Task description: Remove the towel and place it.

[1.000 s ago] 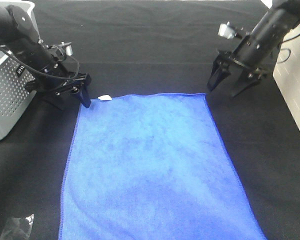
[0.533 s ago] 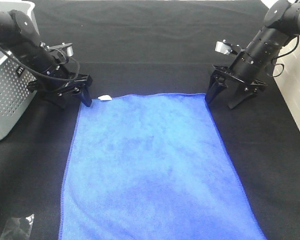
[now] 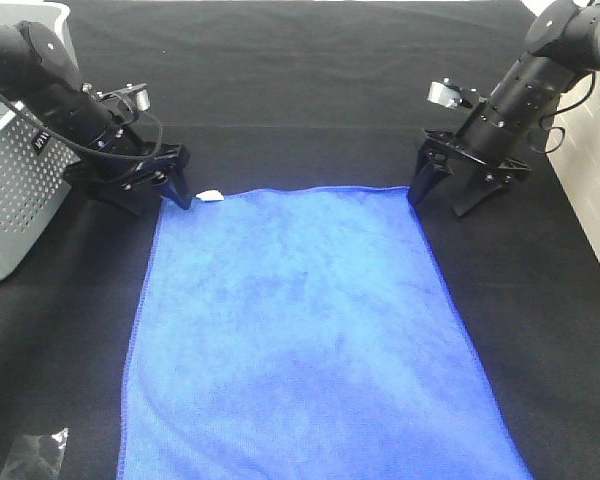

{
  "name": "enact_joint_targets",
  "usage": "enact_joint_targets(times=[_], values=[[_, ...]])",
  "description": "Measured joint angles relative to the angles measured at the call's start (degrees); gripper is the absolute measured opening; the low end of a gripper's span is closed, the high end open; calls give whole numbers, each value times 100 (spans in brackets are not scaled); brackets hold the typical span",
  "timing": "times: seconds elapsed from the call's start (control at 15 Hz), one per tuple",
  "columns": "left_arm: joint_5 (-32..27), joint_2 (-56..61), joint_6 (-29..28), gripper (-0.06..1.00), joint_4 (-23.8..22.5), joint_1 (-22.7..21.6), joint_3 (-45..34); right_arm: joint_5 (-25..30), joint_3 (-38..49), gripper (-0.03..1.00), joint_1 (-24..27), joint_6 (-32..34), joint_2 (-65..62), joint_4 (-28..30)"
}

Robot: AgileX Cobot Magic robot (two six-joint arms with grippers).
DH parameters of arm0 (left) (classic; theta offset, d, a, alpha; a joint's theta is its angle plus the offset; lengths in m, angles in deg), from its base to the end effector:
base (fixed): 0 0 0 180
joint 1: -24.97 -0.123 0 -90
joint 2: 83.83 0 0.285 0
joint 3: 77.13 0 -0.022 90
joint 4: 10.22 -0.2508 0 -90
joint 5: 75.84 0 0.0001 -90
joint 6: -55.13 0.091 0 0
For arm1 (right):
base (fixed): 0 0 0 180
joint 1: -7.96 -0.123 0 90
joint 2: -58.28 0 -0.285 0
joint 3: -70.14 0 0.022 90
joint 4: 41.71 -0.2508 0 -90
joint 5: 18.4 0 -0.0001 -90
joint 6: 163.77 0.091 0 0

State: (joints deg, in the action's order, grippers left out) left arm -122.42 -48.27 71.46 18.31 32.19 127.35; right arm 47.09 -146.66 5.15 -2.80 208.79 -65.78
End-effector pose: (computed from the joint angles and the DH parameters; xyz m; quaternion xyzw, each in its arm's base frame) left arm 0.4774 -0.0923 0.1010 0.0523 0.9723 -0.1879 0.1289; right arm 0.4884 0.0578 0.0982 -0.1016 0.9764 0.1875 0.0336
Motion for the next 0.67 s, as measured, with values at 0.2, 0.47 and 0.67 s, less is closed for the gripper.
enact_joint_targets(times=[0.2,0.47,0.67], values=[[69,-34,109,70,309,252,0,-424,-6,73,-355,-97,0,0],[155,-46,109,67,413,642,0,-647,-6,68,-619,-120,17,11],[189,-69,109,51,390,659,-6,-762,-6,38,-619,-120,52,269]])
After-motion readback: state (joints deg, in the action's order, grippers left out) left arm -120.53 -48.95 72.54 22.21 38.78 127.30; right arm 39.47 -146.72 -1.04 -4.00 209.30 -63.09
